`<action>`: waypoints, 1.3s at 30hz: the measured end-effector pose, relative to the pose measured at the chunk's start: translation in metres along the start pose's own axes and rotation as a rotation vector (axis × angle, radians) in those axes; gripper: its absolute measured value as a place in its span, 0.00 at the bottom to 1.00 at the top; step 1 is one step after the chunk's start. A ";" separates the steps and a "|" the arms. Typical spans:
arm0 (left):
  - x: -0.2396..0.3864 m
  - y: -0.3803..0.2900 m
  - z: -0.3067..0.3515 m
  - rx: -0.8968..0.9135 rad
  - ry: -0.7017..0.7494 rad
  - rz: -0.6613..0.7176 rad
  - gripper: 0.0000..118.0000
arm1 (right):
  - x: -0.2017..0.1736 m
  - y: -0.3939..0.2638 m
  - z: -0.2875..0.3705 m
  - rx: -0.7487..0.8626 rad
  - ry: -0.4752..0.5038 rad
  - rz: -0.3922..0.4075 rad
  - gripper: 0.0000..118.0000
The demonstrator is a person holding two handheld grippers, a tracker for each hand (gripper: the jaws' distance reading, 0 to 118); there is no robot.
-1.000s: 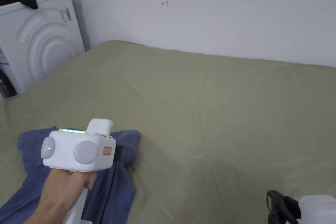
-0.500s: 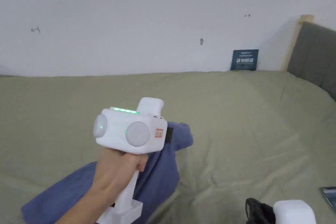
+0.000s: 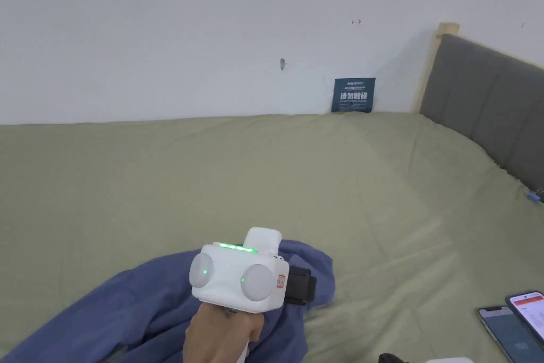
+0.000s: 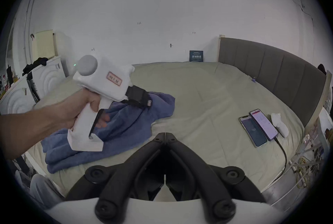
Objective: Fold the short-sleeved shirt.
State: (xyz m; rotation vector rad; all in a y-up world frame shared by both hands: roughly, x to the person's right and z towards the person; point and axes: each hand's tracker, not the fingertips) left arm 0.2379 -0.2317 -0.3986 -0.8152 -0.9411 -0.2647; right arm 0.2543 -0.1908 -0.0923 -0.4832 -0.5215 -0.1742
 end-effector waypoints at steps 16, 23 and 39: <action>-0.061 -0.168 0.397 0.615 0.557 0.188 0.00 | -0.046 0.030 0.070 0.230 0.039 0.052 0.01; -0.075 -0.180 0.426 0.609 0.569 0.213 0.00 | -0.059 0.034 0.080 0.249 0.066 0.049 0.01; -0.222 -0.229 0.289 -0.042 0.474 0.372 0.07 | -0.082 0.020 0.047 0.150 0.124 0.076 0.01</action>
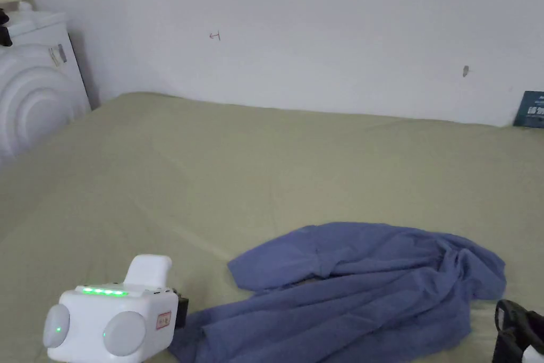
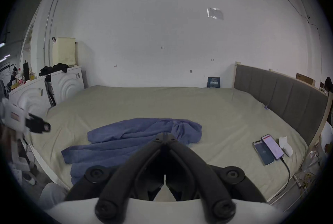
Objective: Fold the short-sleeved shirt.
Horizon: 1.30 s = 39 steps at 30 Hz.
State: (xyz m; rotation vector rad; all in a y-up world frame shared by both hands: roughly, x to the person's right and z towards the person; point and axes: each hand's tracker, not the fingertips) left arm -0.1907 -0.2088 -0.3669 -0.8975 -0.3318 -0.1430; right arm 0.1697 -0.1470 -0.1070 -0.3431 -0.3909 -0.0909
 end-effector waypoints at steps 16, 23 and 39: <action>-0.011 -0.013 -0.066 -0.123 -0.092 0.008 0.00 | -0.002 -0.017 -0.031 -0.099 0.039 -0.006 0.01; -0.001 -0.008 -0.040 -0.113 -0.095 0.026 0.00 | 0.039 -0.013 -0.072 -0.164 -0.024 -0.009 0.01; 0.014 0.003 -0.043 -0.116 -0.067 0.014 0.00 | 0.159 0.012 -0.285 -0.464 -0.059 -0.109 0.65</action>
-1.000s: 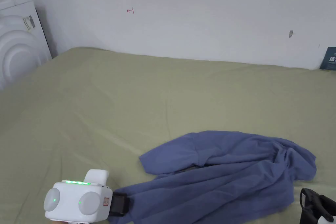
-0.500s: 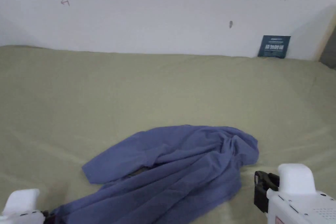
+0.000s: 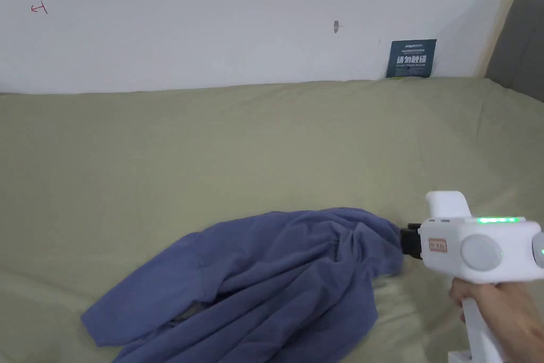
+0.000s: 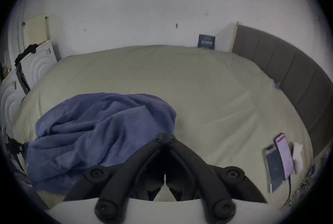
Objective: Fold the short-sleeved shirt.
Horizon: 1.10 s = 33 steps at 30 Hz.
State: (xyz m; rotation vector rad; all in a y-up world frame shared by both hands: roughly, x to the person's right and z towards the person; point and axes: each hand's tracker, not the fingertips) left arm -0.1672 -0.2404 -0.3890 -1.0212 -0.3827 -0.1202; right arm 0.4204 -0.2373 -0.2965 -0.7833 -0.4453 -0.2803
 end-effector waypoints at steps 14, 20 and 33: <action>-0.002 0.010 -0.018 -0.038 -0.016 0.003 0.00 | 0.000 0.025 -0.062 -0.114 -0.034 0.123 0.16; -0.007 0.012 0.008 -0.012 -0.026 -0.003 0.00 | -0.002 0.028 0.007 -0.052 -0.031 0.138 0.05; -0.027 0.029 0.067 0.136 -0.027 -0.049 0.00 | 0.018 0.046 0.165 0.159 -0.001 0.124 0.05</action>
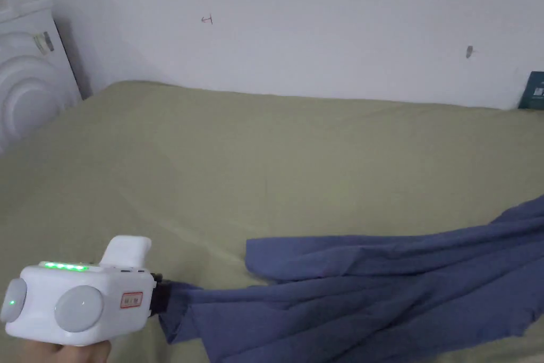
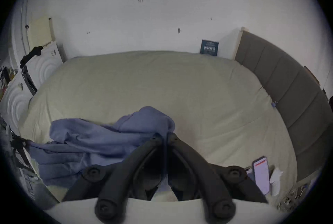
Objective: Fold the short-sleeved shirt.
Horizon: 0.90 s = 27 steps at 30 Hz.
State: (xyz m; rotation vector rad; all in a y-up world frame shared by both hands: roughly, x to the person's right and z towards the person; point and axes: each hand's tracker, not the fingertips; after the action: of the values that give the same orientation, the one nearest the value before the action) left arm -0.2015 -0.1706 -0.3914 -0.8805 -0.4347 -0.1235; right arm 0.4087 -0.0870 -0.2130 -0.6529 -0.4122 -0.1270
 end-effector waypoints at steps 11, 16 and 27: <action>0.007 0.092 0.099 0.239 0.138 -0.089 0.00 | 0.022 0.037 0.133 0.199 -0.042 0.018 0.05; 0.010 0.132 0.137 0.317 0.153 -0.082 0.00 | 0.025 0.054 0.164 0.225 -0.062 0.023 0.05; 0.035 0.213 0.162 0.399 0.178 -0.089 0.00 | 0.025 0.104 0.163 0.276 -0.048 -0.071 0.05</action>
State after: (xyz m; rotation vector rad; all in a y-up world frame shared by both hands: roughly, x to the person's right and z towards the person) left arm -0.1616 0.0920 -0.4401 -0.4533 -0.3172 -0.1881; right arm 0.4030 0.0958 -0.1447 -0.3704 -0.4888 -0.1196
